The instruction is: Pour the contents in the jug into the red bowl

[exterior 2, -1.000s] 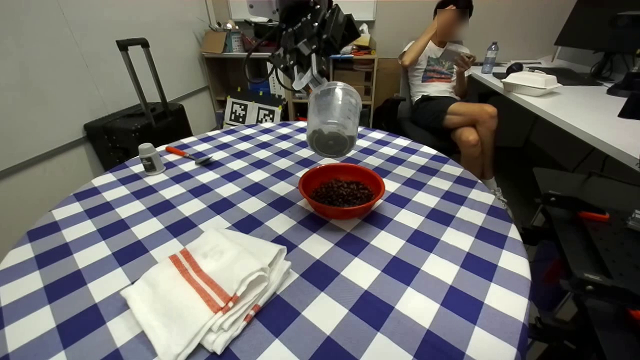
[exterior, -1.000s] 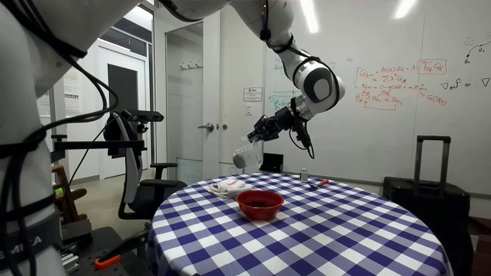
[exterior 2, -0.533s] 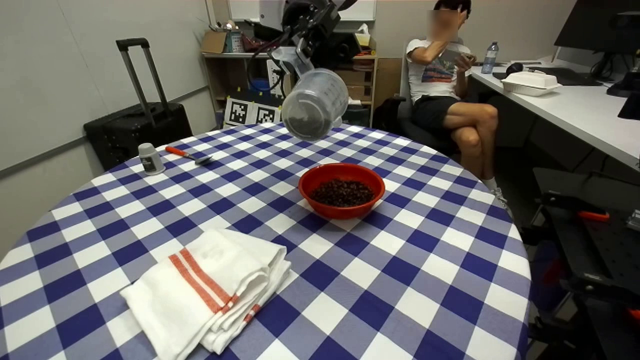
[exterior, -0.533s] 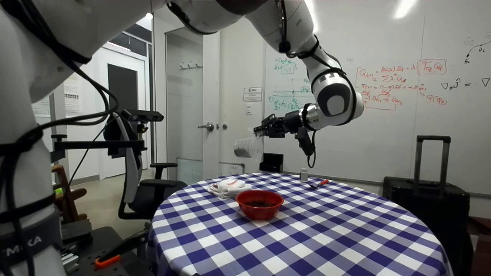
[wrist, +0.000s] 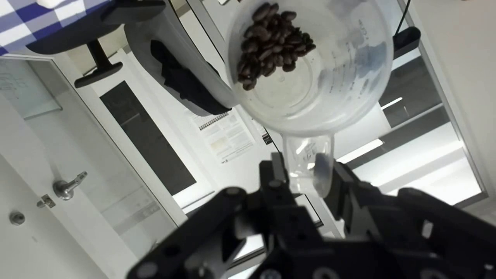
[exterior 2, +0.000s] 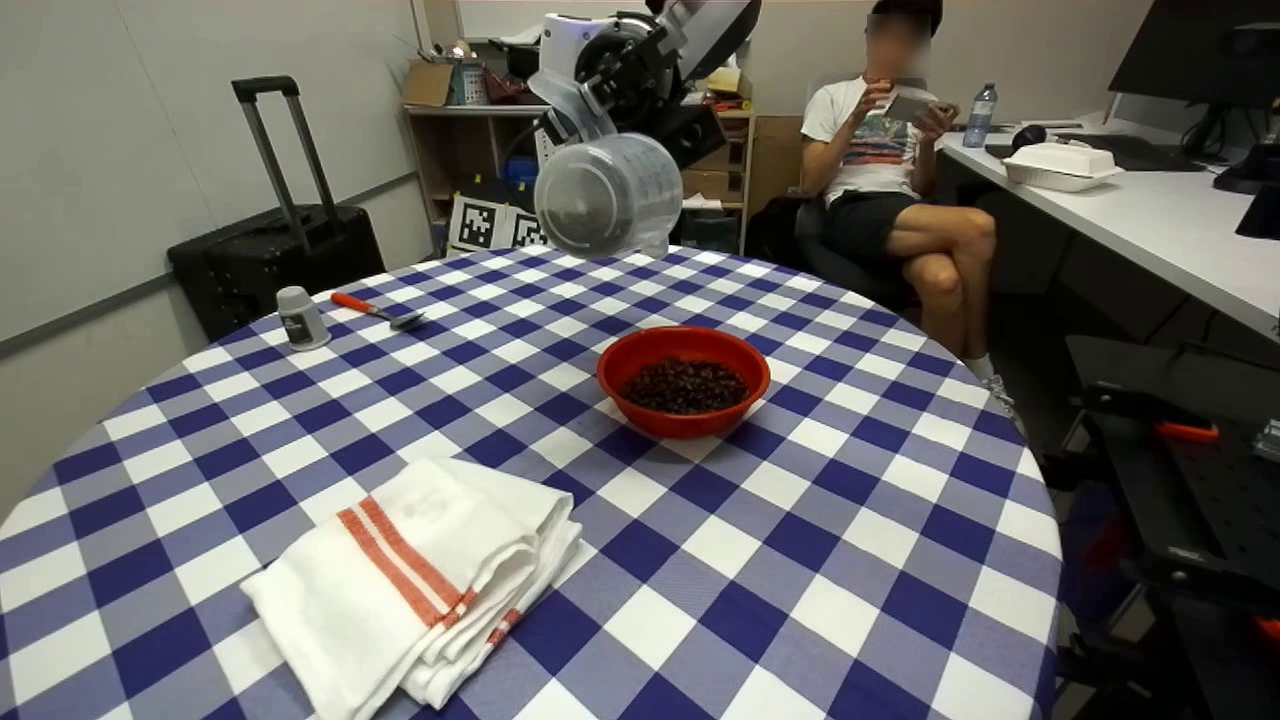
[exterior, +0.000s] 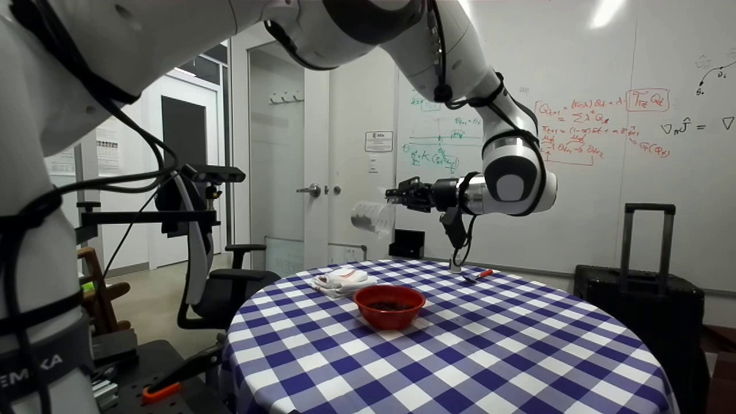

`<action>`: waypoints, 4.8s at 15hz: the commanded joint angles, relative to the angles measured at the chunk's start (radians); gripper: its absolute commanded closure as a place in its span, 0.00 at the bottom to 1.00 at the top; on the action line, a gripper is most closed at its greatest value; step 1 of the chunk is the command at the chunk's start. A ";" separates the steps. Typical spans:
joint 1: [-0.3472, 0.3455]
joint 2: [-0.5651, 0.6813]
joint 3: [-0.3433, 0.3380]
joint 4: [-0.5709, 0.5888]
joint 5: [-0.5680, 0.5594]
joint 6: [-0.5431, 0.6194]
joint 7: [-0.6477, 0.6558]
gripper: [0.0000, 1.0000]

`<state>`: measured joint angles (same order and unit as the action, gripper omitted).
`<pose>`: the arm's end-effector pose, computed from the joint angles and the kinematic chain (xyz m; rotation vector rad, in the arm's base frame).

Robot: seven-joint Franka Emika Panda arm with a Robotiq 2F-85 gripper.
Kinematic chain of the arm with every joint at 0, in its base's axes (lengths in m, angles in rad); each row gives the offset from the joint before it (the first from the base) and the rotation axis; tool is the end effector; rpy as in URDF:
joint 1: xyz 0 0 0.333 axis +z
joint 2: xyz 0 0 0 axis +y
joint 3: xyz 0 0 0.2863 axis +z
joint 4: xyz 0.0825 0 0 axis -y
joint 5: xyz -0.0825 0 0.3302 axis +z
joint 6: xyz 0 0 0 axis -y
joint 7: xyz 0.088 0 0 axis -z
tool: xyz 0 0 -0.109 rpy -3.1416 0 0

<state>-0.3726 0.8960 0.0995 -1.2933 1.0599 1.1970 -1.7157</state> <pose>0.5980 -0.0627 0.2563 -1.3585 -1.0150 -0.5321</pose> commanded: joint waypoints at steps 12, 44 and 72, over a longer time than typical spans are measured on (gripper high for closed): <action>-0.043 0.096 -0.069 0.010 0.231 -0.179 0.023 0.93; 0.161 -0.087 -0.228 -0.078 0.254 0.109 0.302 0.93; 0.272 -0.360 -0.289 -0.494 -1.102 1.296 0.735 0.93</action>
<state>-0.1501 0.5819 -0.1374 -1.7141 0.1344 2.4449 -1.1373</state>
